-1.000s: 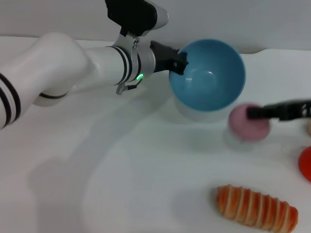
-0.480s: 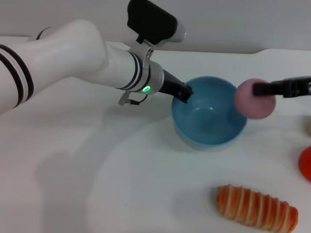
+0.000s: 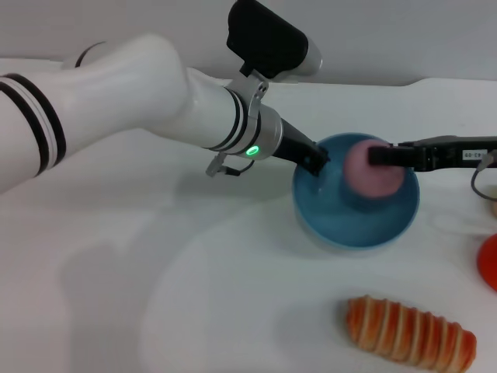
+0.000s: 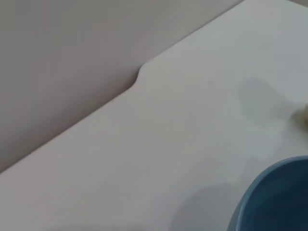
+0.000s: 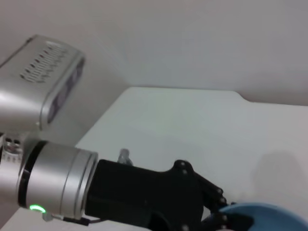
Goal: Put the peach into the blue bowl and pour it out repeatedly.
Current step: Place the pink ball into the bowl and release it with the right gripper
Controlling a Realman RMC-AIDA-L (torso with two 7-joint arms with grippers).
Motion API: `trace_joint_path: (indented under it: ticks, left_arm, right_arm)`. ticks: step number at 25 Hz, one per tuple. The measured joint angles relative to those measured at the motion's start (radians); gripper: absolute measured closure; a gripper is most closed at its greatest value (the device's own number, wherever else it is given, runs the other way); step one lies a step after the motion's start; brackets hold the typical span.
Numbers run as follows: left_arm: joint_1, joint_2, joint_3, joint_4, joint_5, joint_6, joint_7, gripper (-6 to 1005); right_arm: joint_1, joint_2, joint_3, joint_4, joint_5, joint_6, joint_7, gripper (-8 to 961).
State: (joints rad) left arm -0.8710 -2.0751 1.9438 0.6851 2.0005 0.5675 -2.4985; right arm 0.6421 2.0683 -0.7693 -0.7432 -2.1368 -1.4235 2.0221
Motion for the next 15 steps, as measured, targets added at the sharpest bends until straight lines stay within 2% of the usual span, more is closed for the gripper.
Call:
trace_joint_path:
  ticks: [2,8,12,15]
  left_arm:
    - [0.001,-0.001,0.011,0.001,0.000,-0.004,-0.010,1000]
    - [0.003,-0.002,0.023,0.006,-0.011,-0.003,-0.018,999]
    - [0.006,-0.002,0.026,0.007,-0.019,-0.002,-0.019,999]
    - [0.007,-0.002,0.027,0.011,-0.040,0.010,-0.019,999]
  right_arm:
    - [0.003,0.000,0.000,0.024,0.013,0.017,-0.024,841]
    - [-0.003,0.000,0.000,0.033,0.014,0.052,-0.029,638]
    - [-0.013,0.000,0.006,0.034,0.017,0.048,-0.028,614]
    - [-0.052,-0.002,0.012,0.009,0.059,0.045,-0.029,597]
